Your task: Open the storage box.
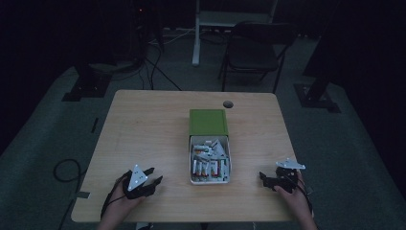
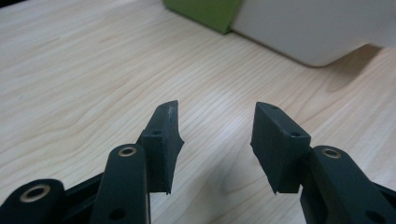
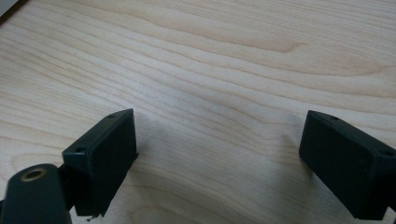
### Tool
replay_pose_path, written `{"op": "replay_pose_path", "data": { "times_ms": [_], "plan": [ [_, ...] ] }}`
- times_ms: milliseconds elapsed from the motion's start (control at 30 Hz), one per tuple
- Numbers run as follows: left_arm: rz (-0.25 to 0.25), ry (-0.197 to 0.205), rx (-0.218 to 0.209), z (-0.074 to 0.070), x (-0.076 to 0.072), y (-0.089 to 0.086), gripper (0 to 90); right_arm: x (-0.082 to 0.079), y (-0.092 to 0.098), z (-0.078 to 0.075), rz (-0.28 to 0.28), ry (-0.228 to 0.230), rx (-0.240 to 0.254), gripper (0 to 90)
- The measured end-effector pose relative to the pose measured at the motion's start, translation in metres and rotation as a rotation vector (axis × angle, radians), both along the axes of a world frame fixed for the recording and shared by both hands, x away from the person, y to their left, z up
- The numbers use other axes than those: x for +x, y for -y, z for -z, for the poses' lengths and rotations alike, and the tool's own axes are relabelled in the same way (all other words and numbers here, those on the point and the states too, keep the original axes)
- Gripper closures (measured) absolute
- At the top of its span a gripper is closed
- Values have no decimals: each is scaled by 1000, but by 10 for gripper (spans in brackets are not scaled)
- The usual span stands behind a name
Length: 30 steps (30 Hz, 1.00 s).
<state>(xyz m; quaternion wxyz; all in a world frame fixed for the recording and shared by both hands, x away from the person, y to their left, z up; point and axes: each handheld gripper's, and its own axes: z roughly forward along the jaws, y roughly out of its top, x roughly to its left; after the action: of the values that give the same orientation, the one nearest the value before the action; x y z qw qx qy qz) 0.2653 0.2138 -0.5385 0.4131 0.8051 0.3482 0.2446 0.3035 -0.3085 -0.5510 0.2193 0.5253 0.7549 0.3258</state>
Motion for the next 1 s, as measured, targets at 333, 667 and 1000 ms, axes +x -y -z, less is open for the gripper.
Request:
{"op": "replay_pose_path", "data": {
  "times_ms": [333,667,1000],
  "plan": [
    [-96,-51,-7,2,4,-15,449,0,0,0,0,0,0,107],
    [-175,-61,-43,1,7,-29,253,0,0,0,0,-1,0,107],
    [-313,-131,-14,4,10,-43,97,0,0,0,0,-1,1,106]
  ]
}}
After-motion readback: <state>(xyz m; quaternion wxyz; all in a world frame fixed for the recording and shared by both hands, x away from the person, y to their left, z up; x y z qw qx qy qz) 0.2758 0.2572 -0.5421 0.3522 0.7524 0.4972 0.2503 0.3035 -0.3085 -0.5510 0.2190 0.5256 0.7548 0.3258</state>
